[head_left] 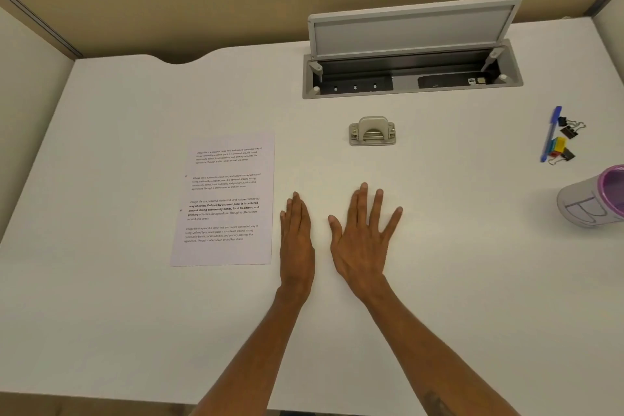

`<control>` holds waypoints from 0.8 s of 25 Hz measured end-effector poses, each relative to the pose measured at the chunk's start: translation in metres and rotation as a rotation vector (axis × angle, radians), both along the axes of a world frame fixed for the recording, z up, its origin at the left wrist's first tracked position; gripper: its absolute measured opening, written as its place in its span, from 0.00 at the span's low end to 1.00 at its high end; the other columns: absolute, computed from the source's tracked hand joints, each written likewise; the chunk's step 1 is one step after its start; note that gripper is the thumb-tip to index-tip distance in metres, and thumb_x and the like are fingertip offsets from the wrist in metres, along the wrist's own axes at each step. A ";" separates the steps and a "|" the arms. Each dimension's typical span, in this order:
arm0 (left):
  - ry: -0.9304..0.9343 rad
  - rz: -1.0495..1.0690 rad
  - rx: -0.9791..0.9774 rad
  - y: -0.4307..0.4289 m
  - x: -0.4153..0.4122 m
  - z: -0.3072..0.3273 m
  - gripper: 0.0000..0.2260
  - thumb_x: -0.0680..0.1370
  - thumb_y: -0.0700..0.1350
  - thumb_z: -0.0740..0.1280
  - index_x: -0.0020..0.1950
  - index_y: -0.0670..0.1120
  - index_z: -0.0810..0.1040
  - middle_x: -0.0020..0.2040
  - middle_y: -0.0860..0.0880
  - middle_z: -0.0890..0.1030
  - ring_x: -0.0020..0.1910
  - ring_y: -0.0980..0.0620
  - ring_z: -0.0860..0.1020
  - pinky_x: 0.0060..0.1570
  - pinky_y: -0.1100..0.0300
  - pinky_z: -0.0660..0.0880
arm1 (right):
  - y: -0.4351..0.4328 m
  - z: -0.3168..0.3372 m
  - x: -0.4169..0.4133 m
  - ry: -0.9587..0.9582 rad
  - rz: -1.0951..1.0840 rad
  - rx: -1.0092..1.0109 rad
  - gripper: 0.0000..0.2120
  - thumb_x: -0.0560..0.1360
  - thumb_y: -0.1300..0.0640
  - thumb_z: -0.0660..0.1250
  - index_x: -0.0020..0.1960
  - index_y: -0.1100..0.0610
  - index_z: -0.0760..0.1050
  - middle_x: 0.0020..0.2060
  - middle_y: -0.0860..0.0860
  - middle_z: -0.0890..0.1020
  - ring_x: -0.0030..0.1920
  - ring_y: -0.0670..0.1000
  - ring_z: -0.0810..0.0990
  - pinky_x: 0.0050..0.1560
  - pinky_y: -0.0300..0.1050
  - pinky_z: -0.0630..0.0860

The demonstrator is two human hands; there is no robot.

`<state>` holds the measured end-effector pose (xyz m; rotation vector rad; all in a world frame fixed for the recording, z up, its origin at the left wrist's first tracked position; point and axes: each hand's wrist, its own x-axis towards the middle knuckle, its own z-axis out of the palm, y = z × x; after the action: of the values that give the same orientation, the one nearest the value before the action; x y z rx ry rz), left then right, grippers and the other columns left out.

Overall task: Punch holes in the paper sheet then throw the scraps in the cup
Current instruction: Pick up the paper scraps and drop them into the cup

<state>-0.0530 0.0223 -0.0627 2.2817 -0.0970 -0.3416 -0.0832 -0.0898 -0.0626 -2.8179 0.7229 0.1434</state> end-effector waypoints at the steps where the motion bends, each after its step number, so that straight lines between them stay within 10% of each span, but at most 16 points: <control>1: -0.091 -0.055 0.089 0.002 0.000 -0.002 0.31 0.82 0.30 0.51 0.82 0.48 0.47 0.81 0.58 0.45 0.78 0.64 0.39 0.79 0.57 0.41 | -0.003 0.001 -0.008 0.003 -0.005 0.016 0.36 0.83 0.38 0.42 0.82 0.60 0.45 0.82 0.55 0.45 0.81 0.59 0.39 0.76 0.71 0.39; 6: -0.248 -0.279 0.358 0.000 0.007 -0.007 0.32 0.79 0.28 0.54 0.81 0.44 0.49 0.82 0.45 0.46 0.81 0.44 0.43 0.80 0.44 0.45 | -0.026 0.005 -0.050 -0.059 -0.055 0.040 0.35 0.83 0.38 0.43 0.82 0.59 0.44 0.82 0.55 0.44 0.81 0.58 0.39 0.77 0.69 0.42; 10: -0.288 -0.354 0.572 -0.009 0.002 -0.013 0.26 0.86 0.52 0.48 0.82 0.47 0.46 0.83 0.46 0.44 0.81 0.44 0.42 0.80 0.43 0.44 | -0.029 -0.007 -0.086 -0.071 0.154 -0.007 0.32 0.83 0.38 0.47 0.82 0.52 0.48 0.82 0.52 0.48 0.82 0.59 0.44 0.77 0.70 0.45; 20: -0.341 -0.337 0.636 -0.008 -0.002 -0.014 0.26 0.85 0.54 0.46 0.83 0.49 0.46 0.83 0.47 0.46 0.82 0.45 0.44 0.79 0.42 0.48 | -0.062 -0.005 -0.053 -0.033 0.204 -0.030 0.28 0.83 0.37 0.44 0.81 0.43 0.48 0.82 0.51 0.48 0.81 0.60 0.42 0.77 0.70 0.41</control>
<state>-0.0549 0.0139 -0.0764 2.9421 -0.6310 -0.1605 -0.1366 -0.1516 -0.0678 -2.9106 0.4326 0.1198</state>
